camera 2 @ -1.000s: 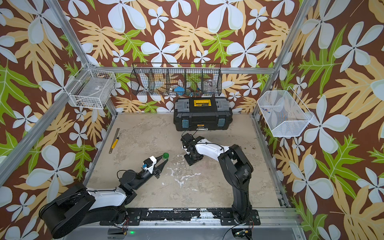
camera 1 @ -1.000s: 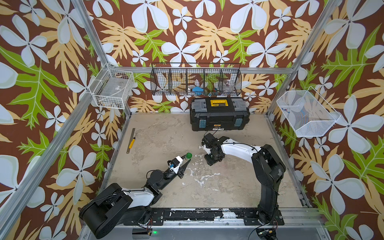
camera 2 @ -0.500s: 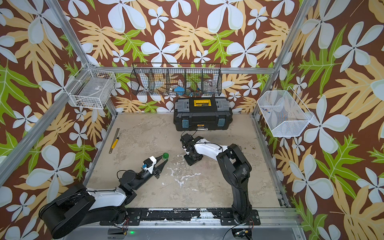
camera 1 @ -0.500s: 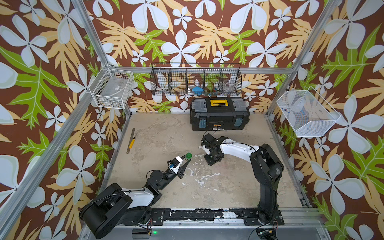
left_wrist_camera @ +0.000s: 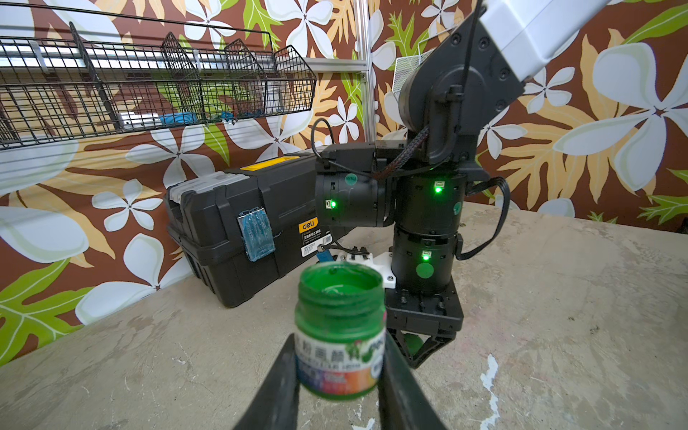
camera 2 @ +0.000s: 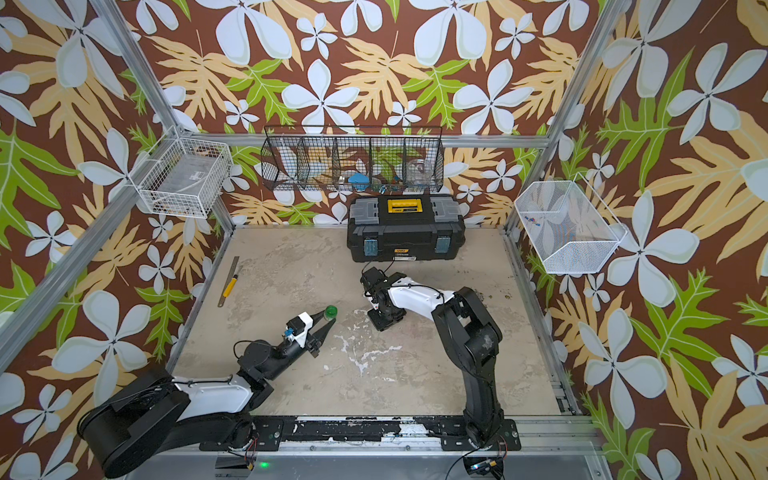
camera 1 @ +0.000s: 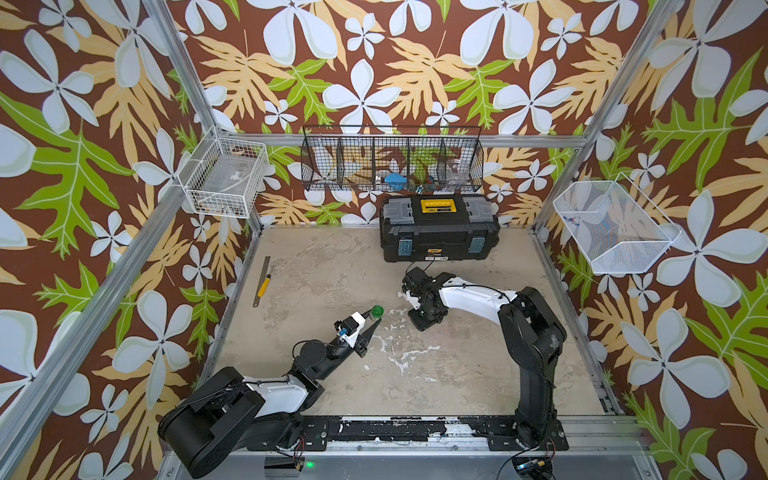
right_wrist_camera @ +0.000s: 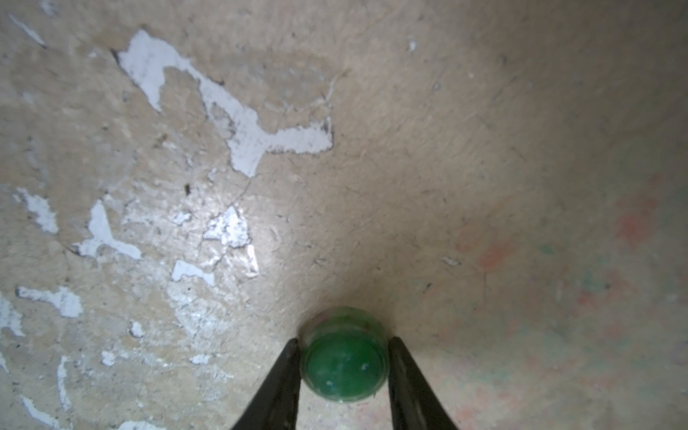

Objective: Close the paint jar lid
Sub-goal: Pick up the lid from the center of the board.

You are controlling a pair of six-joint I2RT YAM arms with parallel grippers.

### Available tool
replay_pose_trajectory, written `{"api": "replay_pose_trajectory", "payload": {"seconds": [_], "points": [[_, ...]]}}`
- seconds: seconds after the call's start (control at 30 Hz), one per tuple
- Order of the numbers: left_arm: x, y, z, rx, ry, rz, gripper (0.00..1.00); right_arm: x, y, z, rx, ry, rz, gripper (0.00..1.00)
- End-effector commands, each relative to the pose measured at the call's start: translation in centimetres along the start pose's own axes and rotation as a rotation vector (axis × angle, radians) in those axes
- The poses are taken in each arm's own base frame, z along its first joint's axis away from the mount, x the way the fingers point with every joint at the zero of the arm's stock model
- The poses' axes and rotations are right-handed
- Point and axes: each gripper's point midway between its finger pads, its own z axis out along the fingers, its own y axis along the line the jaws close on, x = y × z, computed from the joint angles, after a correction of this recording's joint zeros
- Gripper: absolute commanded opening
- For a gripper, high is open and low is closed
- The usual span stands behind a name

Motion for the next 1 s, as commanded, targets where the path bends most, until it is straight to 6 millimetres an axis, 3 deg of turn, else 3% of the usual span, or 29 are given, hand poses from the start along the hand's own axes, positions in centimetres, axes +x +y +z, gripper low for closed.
{"api": "replay_pose_trajectory", "payload": {"seconds": [0.0,0.3,0.43,0.6,0.83,0.97], "points": [[-0.7,0.2,0.0,-0.011,-0.027,0.010,0.22,0.2,-0.3,0.1,0.019,0.011,-0.005,0.38],[-0.7,0.2,0.0,-0.007,-0.026,0.010,0.22,0.1,-0.3,-0.3,0.019,0.009,-0.009,0.33],[-0.6,0.0,0.0,0.001,-0.025,0.010,0.22,-0.4,0.1,-2.1,-0.002,-0.024,-0.021,0.32],[-0.7,-0.2,0.1,0.016,-0.027,0.007,0.22,-2.0,1.6,-7.7,-0.098,-0.136,-0.051,0.30],[-0.7,-0.7,0.2,0.044,-0.029,0.002,0.22,-3.8,6.5,-17.9,-0.292,-0.343,-0.170,0.30],[-0.7,-1.0,0.3,0.062,-0.029,-0.001,0.22,-3.7,9.3,-20.7,-0.320,-0.369,-0.254,0.30]]}}
